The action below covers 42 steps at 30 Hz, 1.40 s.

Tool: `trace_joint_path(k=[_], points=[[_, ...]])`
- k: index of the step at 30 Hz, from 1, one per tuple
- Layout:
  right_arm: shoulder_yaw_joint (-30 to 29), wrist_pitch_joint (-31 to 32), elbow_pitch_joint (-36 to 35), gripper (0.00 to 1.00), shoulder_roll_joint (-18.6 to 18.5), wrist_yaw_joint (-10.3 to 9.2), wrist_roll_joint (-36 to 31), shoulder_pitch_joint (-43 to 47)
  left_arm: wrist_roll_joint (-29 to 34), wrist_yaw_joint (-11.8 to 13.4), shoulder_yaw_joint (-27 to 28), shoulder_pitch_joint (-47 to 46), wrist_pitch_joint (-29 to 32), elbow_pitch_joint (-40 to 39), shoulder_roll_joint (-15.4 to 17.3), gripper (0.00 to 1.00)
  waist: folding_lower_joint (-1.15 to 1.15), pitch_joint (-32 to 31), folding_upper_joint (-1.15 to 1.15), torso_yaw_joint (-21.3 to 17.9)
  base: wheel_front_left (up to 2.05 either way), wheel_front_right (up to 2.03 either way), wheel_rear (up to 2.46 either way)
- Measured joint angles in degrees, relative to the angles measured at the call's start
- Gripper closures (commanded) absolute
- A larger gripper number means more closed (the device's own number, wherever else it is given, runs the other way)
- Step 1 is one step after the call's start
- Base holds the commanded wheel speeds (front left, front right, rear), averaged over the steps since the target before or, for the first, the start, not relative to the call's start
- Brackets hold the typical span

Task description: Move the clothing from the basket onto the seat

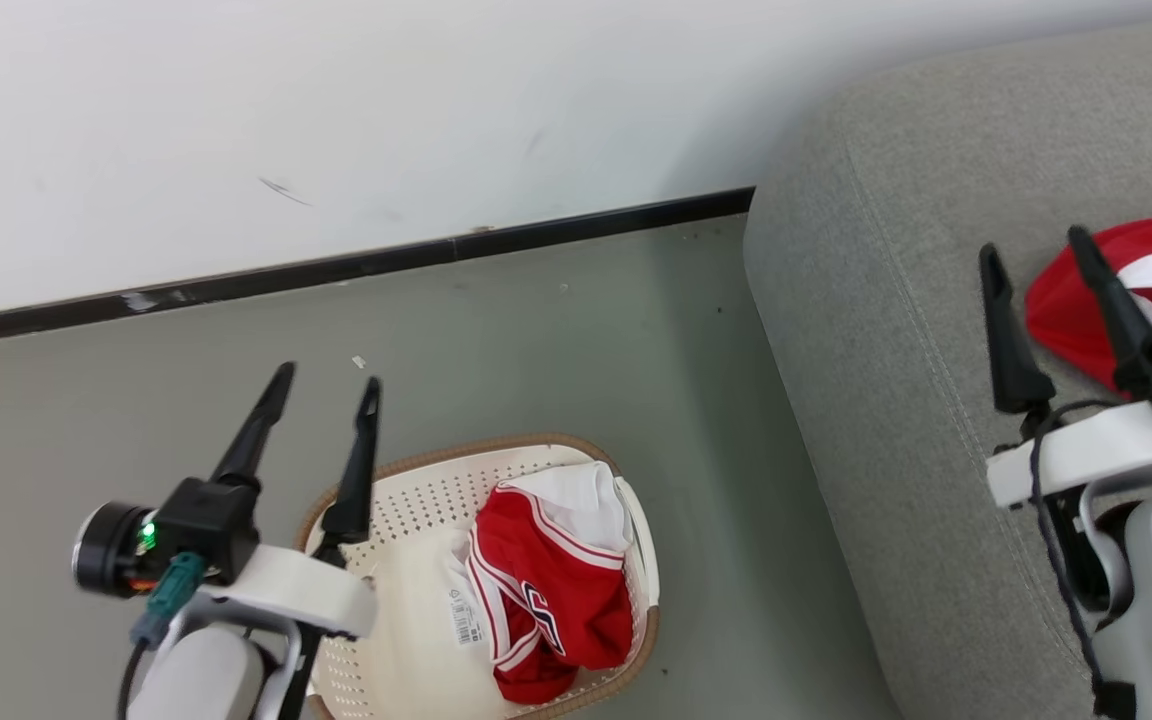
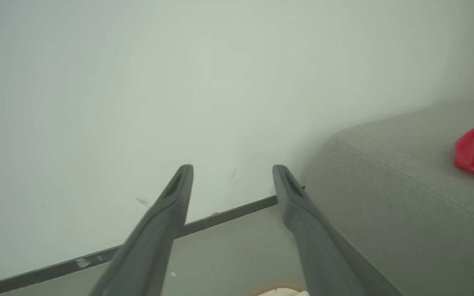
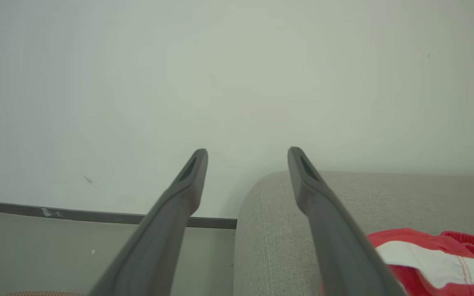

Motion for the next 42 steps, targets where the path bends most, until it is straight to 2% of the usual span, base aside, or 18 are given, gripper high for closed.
trace_joint_path(k=[9,17,34,42], points=[[0.78,0.00,-1.88,0.00,2.21,0.00,-1.38,6.21,-1.57,2.75,5.10,5.57,-0.43,1.13,1.24,0.00,0.00,-2.97,0.00,2.81,0.00,0.00,0.00],[-0.58,0.00,-3.68,0.00,3.28,0.00,-2.47,11.60,-2.89,3.82,8.01,9.95,-0.44,1.96,1.41,0.00,0.00,-5.62,0.00,4.87,0.00,0.00,0.00],[-1.03,0.00,-6.55,0.00,4.44,0.00,-2.12,21.34,-3.67,3.26,10.01,14.16,-0.51,1.62,0.51,0.00,0.00,-10.77,0.00,6.74,0.00,0.00,0.00],[0.20,0.00,-7.38,0.00,4.45,0.00,2.22,24.19,-3.67,2.70,10.38,16.33,-0.51,1.62,0.45,0.00,0.00,-12.34,0.00,6.09,0.00,0.00,0.00]])
